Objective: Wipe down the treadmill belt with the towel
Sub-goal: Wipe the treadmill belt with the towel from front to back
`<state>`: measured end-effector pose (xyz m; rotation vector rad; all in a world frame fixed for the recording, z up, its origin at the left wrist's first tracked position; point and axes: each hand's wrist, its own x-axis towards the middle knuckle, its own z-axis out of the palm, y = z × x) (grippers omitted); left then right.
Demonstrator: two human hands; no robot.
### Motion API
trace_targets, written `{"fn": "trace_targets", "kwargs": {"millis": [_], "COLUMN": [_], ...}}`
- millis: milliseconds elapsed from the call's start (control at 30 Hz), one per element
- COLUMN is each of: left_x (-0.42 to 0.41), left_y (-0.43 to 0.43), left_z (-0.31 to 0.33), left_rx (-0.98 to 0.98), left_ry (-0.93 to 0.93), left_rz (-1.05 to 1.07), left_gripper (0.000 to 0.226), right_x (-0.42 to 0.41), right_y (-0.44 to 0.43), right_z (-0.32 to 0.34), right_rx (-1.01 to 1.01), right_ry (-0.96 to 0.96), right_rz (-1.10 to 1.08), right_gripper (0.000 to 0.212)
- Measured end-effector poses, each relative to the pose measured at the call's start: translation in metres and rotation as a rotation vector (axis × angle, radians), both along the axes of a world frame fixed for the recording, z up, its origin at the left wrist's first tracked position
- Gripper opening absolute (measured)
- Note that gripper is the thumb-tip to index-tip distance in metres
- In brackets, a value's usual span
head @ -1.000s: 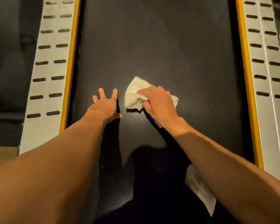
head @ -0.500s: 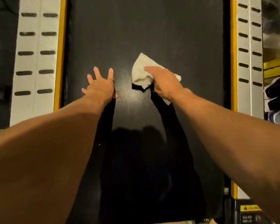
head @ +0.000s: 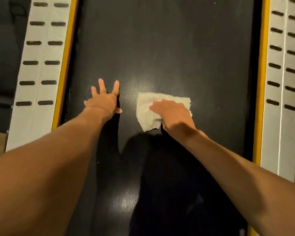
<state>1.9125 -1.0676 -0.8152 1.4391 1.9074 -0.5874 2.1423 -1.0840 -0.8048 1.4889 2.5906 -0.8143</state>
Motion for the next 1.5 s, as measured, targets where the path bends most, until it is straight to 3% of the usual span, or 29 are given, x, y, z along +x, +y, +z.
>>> {"fn": "trace_targets", "kwargs": {"millis": [67, 167, 300, 400, 500, 600, 700, 800, 933, 1033, 1100, 1200, 1333, 1400, 1500], "left_x": [-0.001, -0.001, 0.001, 0.005, 0.008, 0.005, 0.000, 0.002, 0.007, 0.006, 0.005, 0.002, 0.000, -0.002, -0.014], "left_y": [0.000, -0.002, 0.000, 0.002, 0.006, 0.009, 0.004, 0.001, 0.002, 0.000, -0.001, -0.002, -0.015, -0.039, -0.076], "left_z": [0.000, 0.001, 0.003, 0.000, -0.004, -0.005, -0.004, -0.004, 0.000, 0.002, 0.001, -0.001, -0.006, -0.010, -0.013], "left_rx": [0.011, 0.013, 0.005, 0.002, -0.009, -0.035, 0.007, 0.028, 0.023, 0.028, 0.040, 0.050, 0.178, 0.262, 0.260], "left_ry": [0.007, 0.002, 0.009, 0.025, 0.066, 0.057, 0.057, 0.033, 0.044, 0.002, -0.016, -0.039, -0.051, -0.004, 0.055], "left_rz": [0.012, 0.019, 0.036, 0.072, 0.100, 0.077, 0.015, 0.031, 0.084, 0.099, 0.091, 0.092, 0.123, 0.105, 0.099], "left_gripper": [0.098, 0.098, 0.099, 0.101, 0.105, 0.108, 0.107, 0.105, 0.105, 0.103, 0.101, 0.102, 0.091, 0.076, 0.067], "right_x": [0.016, 0.039, 0.036, 0.029, 0.042, 0.075, 0.110, 0.101, 0.093, 0.113, 0.130, 0.130, 0.096, 0.094, 0.109], "right_y": [0.006, 0.045, 0.060, 0.015, -0.014, 0.014, 0.058, 0.027, -0.036, -0.007, 0.024, 0.022, -0.055, -0.058, -0.026], "right_z": [0.010, 0.008, -0.017, -0.018, 0.003, 0.002, -0.010, -0.013, -0.006, -0.001, -0.002, -0.011, -0.016, -0.003, -0.001], "right_rx": [0.013, 0.193, 0.083, 0.091, 0.048, 0.174, 0.105, 0.152, 0.121, 0.251, 0.297, 0.262, 0.200, 0.153, 0.245], "right_ry": [0.023, 0.043, 0.018, -0.069, 0.036, 0.178, 0.105, -0.093, 0.111, 0.150, 0.036, -0.130, 0.072, 0.164, 0.070], "right_rz": [-0.036, -0.143, -0.297, -0.157, -0.053, -0.281, -0.565, -0.397, -0.144, -0.308, -0.455, -0.440, -0.309, -0.396, -0.557], "right_gripper": [0.050, 0.051, 0.037, 0.038, 0.050, 0.055, 0.034, 0.038, 0.047, 0.051, 0.057, 0.049, 0.046, 0.051, 0.052]}}
